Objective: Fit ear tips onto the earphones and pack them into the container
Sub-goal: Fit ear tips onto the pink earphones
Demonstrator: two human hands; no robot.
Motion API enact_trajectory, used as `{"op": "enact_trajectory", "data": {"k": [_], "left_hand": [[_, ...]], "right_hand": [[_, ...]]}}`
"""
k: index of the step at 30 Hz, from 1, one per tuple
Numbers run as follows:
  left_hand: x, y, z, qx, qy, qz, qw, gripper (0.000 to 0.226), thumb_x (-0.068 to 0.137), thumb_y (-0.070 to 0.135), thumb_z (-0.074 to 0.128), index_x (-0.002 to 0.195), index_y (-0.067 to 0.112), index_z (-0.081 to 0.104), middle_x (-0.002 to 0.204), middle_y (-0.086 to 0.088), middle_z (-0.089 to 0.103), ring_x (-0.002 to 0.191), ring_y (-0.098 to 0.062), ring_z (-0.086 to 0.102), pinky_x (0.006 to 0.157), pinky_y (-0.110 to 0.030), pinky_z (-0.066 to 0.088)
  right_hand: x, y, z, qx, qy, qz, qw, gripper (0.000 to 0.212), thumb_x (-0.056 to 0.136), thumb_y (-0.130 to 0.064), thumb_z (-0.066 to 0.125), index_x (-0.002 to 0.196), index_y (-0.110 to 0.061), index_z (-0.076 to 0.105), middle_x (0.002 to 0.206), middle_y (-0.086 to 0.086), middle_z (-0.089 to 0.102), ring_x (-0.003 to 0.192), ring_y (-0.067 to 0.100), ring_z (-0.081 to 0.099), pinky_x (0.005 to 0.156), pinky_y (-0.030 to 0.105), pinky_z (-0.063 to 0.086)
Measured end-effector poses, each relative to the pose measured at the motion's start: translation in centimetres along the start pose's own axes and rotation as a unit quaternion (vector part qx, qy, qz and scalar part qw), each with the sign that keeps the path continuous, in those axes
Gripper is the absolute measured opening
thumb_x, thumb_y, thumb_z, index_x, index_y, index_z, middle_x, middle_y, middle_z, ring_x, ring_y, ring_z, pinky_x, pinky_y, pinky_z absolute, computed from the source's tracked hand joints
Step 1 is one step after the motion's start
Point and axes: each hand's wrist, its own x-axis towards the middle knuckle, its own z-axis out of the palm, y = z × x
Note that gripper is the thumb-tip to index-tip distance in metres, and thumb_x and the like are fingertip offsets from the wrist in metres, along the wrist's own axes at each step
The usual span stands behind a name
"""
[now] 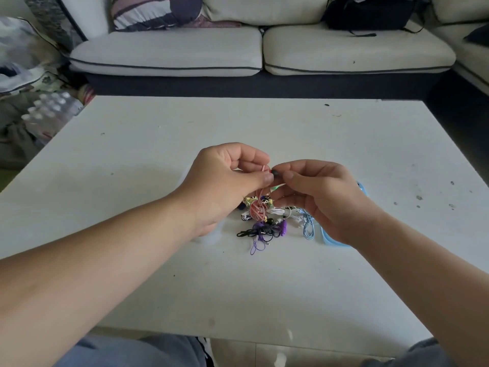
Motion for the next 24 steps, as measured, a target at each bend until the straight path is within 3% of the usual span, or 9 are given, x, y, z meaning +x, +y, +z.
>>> {"op": "enact_trajectory", "data": {"k": [5,10,14,18,21,24], "left_hand": [[0.2,-0.2,0.0,0.01,0.003,-0.001,1.0,0.025,0.082,0.0,0.083,0.096,0.02,0.078,0.092,-0.005,0.078,0.095,-0.031,0.076,0.091,-0.05,0.061],[0.2,0.0,0.1,0.038,0.005,0.01,0.999,0.027,0.083,-0.003,0.08,0.099,0.018,0.078,0.093,-0.003,0.078,0.085,-0.013,0.075,0.091,-0.04,0.062],[0.6,0.6,-1.4,0.082,0.037,0.027,0.996,0.027,0.082,-0.004,0.08,0.099,0.017,0.078,0.091,-0.004,0.078,0.084,-0.017,0.076,0.088,-0.038,0.063],[1.3,0.7,-4.2,0.128,0.069,0.03,0.989,0.03,0.082,-0.006,0.078,0.1,0.018,0.077,0.095,-0.005,0.077,0.082,-0.015,0.075,0.08,-0.031,0.063],[2.1,-0.6,-6.3,0.186,0.07,0.029,0.98,0.03,0.083,-0.006,0.073,0.1,0.019,0.076,0.096,-0.004,0.076,0.087,-0.019,0.074,0.081,-0.034,0.064],[3.3,-2.3,-7.6,0.261,0.063,0.023,0.963,0.026,0.089,0.0,0.07,0.105,0.02,0.075,0.097,0.002,0.074,0.084,-0.009,0.07,0.078,-0.021,0.056]], "right_hand": [[0.0,-0.1,-0.1,0.017,0.011,0.023,1.0,0.017,0.098,-0.005,0.061,0.106,0.005,0.071,0.1,0.026,0.075,0.088,0.037,0.071,0.081,0.04,0.062],[0.1,0.3,0.2,-0.011,0.022,0.037,0.999,0.018,0.096,-0.013,0.067,0.104,0.002,0.073,0.104,0.025,0.075,0.087,0.032,0.069,0.081,0.041,0.062],[0.9,0.7,1.2,-0.043,0.061,0.065,0.995,0.025,0.095,-0.023,0.072,0.105,0.001,0.073,0.104,0.024,0.075,0.079,0.028,0.069,0.08,0.043,0.061],[1.7,1.4,3.6,-0.075,0.057,0.078,0.993,0.019,0.096,-0.018,0.07,0.098,0.0,0.074,0.089,0.015,0.076,0.074,0.026,0.068,0.076,0.041,0.061],[2.1,2.1,5.5,-0.083,0.045,0.079,0.992,0.016,0.096,-0.015,0.07,0.096,0.001,0.075,0.086,0.014,0.076,0.072,0.025,0.068,0.08,0.048,0.062],[2.3,2.8,6.3,-0.1,0.036,0.082,0.991,0.015,0.096,-0.015,0.07,0.095,-0.001,0.075,0.089,0.015,0.077,0.073,0.024,0.071,0.079,0.045,0.062]]}}
